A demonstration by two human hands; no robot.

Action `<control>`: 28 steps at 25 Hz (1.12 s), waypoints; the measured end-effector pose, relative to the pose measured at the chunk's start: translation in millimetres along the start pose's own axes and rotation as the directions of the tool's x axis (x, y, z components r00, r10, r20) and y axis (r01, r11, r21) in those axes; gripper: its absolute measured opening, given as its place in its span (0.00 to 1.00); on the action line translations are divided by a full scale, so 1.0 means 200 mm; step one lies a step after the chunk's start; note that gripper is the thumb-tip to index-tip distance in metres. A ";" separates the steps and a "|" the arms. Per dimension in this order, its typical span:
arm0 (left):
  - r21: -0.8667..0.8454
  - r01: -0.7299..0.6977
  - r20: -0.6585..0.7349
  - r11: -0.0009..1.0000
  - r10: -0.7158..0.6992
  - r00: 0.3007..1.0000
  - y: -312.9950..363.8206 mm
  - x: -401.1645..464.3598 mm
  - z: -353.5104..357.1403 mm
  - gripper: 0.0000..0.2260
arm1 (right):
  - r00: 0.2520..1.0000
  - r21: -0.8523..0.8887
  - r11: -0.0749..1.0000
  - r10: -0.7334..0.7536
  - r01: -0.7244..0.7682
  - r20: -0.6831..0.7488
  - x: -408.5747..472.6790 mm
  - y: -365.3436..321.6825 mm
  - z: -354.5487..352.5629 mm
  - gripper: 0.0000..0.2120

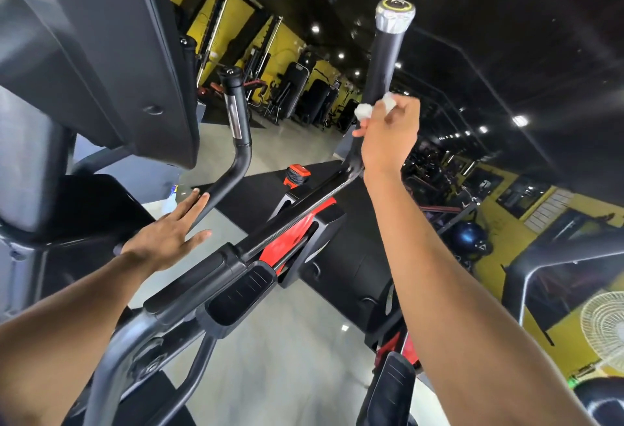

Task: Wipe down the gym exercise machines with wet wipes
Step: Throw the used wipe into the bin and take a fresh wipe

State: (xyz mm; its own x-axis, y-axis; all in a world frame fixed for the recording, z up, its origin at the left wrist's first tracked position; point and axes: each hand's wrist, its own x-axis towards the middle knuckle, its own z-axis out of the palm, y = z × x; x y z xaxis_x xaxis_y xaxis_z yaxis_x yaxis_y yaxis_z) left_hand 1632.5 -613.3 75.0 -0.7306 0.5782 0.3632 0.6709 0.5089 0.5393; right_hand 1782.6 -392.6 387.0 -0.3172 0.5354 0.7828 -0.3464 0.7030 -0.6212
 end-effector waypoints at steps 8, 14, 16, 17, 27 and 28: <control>-0.017 -0.001 -0.001 1.000 0.001 1.000 0.00 -0.02 0.00 0.34 | 0.519 -0.580 -0.078 -0.361 0.811 0.775 0.20 0.01 -0.16 0.12; -0.014 -0.010 -0.014 1.000 0.010 1.000 -0.02 0.00 0.02 0.34 | 0.476 -0.448 -0.330 0.004 0.831 0.880 0.12 0.15 -0.24 0.24; -0.007 -0.010 -0.011 1.000 0.010 1.000 -0.03 0.00 0.02 0.34 | 0.458 -0.448 -0.313 -0.047 0.837 0.888 0.16 0.08 -0.23 0.24; -0.004 -0.010 -0.010 1.000 0.010 1.000 -0.03 0.00 0.02 0.34 | 0.438 -0.452 -0.303 -0.118 0.839 0.891 0.20 0.02 -0.22 0.24; -0.009 -0.028 -0.003 1.000 0.028 1.000 -0.04 0.02 0.05 0.35 | 0.406 -0.479 -0.162 -0.341 0.863 0.848 0.35 -0.19 -0.20 0.19; -0.016 -0.027 0.003 1.000 0.027 1.000 -0.04 0.02 0.04 0.35 | 0.444 -0.497 -0.145 -0.289 0.856 0.848 0.30 -0.10 -0.21 0.20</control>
State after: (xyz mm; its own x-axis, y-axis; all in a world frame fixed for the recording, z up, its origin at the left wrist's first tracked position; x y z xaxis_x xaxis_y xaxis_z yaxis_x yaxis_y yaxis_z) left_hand 1625.7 -609.3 66.2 -0.7116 0.5936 0.3759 0.6886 0.4829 0.5410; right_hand 1808.3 -355.1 448.3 -0.7897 -0.3626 0.4949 0.2177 0.5886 0.7786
